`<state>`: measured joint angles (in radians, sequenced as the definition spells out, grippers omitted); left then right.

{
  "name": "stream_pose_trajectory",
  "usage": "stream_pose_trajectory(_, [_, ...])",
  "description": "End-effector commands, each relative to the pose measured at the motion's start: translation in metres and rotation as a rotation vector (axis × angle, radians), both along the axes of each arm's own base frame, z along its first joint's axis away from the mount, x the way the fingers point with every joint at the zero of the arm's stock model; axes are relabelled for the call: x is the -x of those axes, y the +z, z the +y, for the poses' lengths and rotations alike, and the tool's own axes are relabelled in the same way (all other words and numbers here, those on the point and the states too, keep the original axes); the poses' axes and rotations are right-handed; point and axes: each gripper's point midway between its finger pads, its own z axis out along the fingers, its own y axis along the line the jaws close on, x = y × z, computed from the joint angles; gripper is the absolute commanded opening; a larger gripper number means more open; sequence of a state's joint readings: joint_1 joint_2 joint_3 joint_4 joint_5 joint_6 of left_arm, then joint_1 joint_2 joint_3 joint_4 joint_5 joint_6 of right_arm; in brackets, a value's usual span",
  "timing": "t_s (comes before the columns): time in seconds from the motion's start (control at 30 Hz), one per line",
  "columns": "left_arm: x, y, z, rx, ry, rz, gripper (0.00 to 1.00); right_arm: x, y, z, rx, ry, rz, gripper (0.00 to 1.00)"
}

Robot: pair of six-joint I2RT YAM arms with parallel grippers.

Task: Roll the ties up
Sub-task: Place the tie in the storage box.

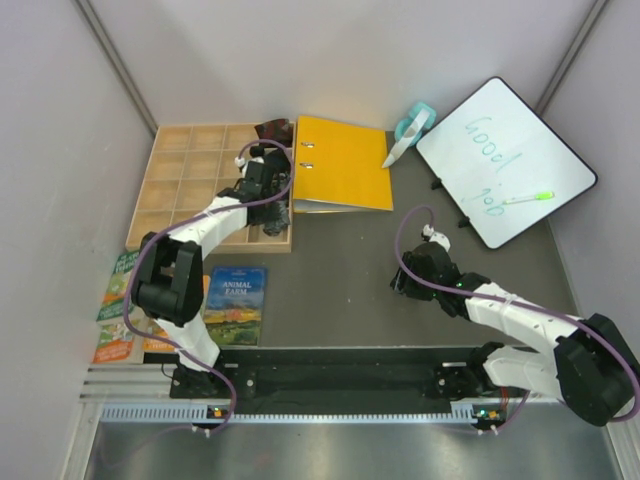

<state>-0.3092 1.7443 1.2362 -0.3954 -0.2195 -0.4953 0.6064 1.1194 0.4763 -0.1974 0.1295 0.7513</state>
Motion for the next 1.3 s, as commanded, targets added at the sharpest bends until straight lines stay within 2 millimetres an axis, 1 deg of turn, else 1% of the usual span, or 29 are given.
stream_pose_trajectory(0.0, [0.005, -0.021, 0.027, -0.081, 0.088, 0.05, 0.0, -0.011, 0.012, 0.007, -0.023, 0.01, -0.051, 0.49])
stream_pose_trajectory(0.1, [0.01, -0.026, 0.032, -0.097, 0.113, 0.069, 0.0, -0.011, 0.012, 0.007, -0.024, 0.01, -0.05, 0.49])
stream_pose_trajectory(0.23, [0.014, -0.028, 0.024, -0.055, 0.089, 0.077, 0.0, -0.011, 0.012, 0.008, -0.025, 0.012, -0.05, 0.49])
stream_pose_trajectory(0.33, [0.02, -0.029, 0.033, -0.088, 0.129, 0.094, 0.0, -0.011, 0.012, 0.008, -0.025, 0.011, -0.05, 0.49])
stream_pose_trajectory(0.4, [0.023, -0.031, 0.03, -0.074, 0.106, 0.095, 0.0, -0.011, 0.012, 0.008, -0.025, 0.013, -0.051, 0.49])
stream_pose_trajectory(0.5, [0.024, -0.033, 0.018, -0.021, 0.058, 0.094, 0.0, -0.011, 0.012, 0.008, -0.023, 0.013, -0.047, 0.49])
stream_pose_trajectory(0.57, [0.027, -0.036, 0.017, -0.015, 0.056, 0.1, 0.0, -0.011, 0.012, 0.009, -0.025, 0.014, -0.049, 0.49])
stream_pose_trajectory(0.67, [0.027, -0.035, 0.015, 0.002, 0.051, 0.098, 0.08, -0.011, 0.012, 0.008, -0.023, 0.014, -0.047, 0.49])
stream_pose_trajectory(0.73, [0.028, -0.03, 0.013, 0.013, 0.045, 0.088, 0.21, -0.011, 0.011, 0.009, -0.022, 0.014, -0.046, 0.49])
stream_pose_trajectory(0.77, [0.026, -0.021, 0.012, 0.02, 0.043, 0.063, 0.27, -0.011, 0.011, 0.009, -0.022, 0.014, -0.046, 0.49])
stream_pose_trajectory(0.8, [0.025, -0.017, 0.012, 0.025, 0.041, 0.05, 0.37, -0.011, 0.011, 0.008, -0.022, 0.013, -0.044, 0.49])
stream_pose_trajectory(0.83, [0.025, -0.009, 0.012, 0.028, 0.037, 0.034, 0.44, -0.011, 0.011, 0.009, -0.024, 0.017, -0.044, 0.49])
stream_pose_trajectory(0.9, [0.028, -0.005, 0.012, 0.03, 0.027, 0.037, 0.55, -0.012, 0.011, 0.009, -0.022, 0.015, -0.044, 0.49])
stream_pose_trajectory(0.93, [0.027, 0.003, 0.01, 0.036, 0.022, 0.023, 0.68, -0.012, 0.011, 0.009, -0.021, 0.017, -0.043, 0.49])
stream_pose_trajectory(0.97, [0.03, 0.004, 0.011, 0.032, 0.022, 0.036, 0.72, -0.012, 0.011, 0.009, -0.021, 0.015, -0.043, 0.49])
stream_pose_trajectory(1.0, [0.029, 0.01, 0.012, 0.033, 0.025, 0.025, 0.76, -0.012, 0.011, 0.009, -0.02, 0.017, -0.042, 0.49])
stream_pose_trajectory(1.1, [0.033, 0.03, 0.013, 0.044, 0.024, -0.007, 0.91, -0.012, 0.011, 0.009, -0.02, 0.015, -0.042, 0.49])
stream_pose_trajectory(1.13, [0.035, 0.042, 0.013, 0.051, 0.021, -0.028, 0.99, -0.012, 0.01, 0.009, -0.019, 0.017, -0.04, 0.49])
stream_pose_trajectory(1.2, [0.038, 0.054, 0.013, 0.054, 0.009, -0.046, 0.99, -0.012, 0.011, 0.009, -0.022, 0.018, -0.042, 0.49])
stream_pose_trajectory(1.23, [0.044, 0.064, 0.015, 0.054, 0.007, -0.056, 0.99, -0.012, 0.01, 0.009, -0.019, 0.017, -0.04, 0.49])
stream_pose_trajectory(1.27, [0.048, 0.069, 0.016, 0.054, 0.004, -0.058, 0.99, -0.012, 0.01, 0.009, -0.019, 0.017, -0.04, 0.49])
